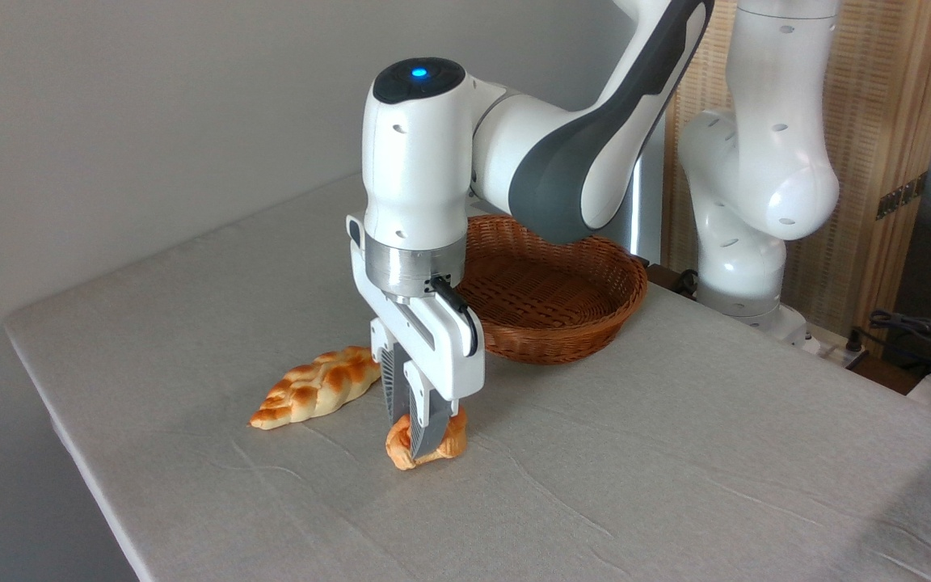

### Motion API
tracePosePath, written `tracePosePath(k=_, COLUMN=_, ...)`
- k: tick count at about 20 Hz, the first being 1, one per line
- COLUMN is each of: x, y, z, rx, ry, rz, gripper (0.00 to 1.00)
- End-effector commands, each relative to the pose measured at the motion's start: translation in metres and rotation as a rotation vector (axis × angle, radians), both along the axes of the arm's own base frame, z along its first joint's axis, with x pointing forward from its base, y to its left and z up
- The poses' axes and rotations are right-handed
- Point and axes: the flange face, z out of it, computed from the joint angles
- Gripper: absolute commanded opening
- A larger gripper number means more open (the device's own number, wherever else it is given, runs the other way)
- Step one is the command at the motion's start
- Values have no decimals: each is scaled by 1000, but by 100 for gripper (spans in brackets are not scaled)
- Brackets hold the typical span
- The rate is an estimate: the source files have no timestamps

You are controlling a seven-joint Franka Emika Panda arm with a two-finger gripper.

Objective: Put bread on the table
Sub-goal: 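Lift the roll out of the basket and lower it onto the table, then open the gripper to release the roll and raise it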

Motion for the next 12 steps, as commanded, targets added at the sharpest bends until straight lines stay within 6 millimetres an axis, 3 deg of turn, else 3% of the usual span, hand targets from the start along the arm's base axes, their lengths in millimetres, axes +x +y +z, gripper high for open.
tracePosePath(k=1, x=1, y=-1, z=9, rx=-19, ry=-9, rz=19, gripper=100)
tracePosePath(k=5, x=11, y=0, z=31, rx=-29, ry=-54, rz=28, gripper=100)
tracePosePath(k=7, x=17, y=-2, z=58, rx=-40, ry=-42, rz=35, gripper=100)
tracePosePath(k=11, x=15, y=-15, z=131, rx=-51, ry=86, rz=54, gripper=100)
tracePosePath(k=12, x=13, y=-31, z=146, rx=-42, ry=102, rz=72, gripper=100)
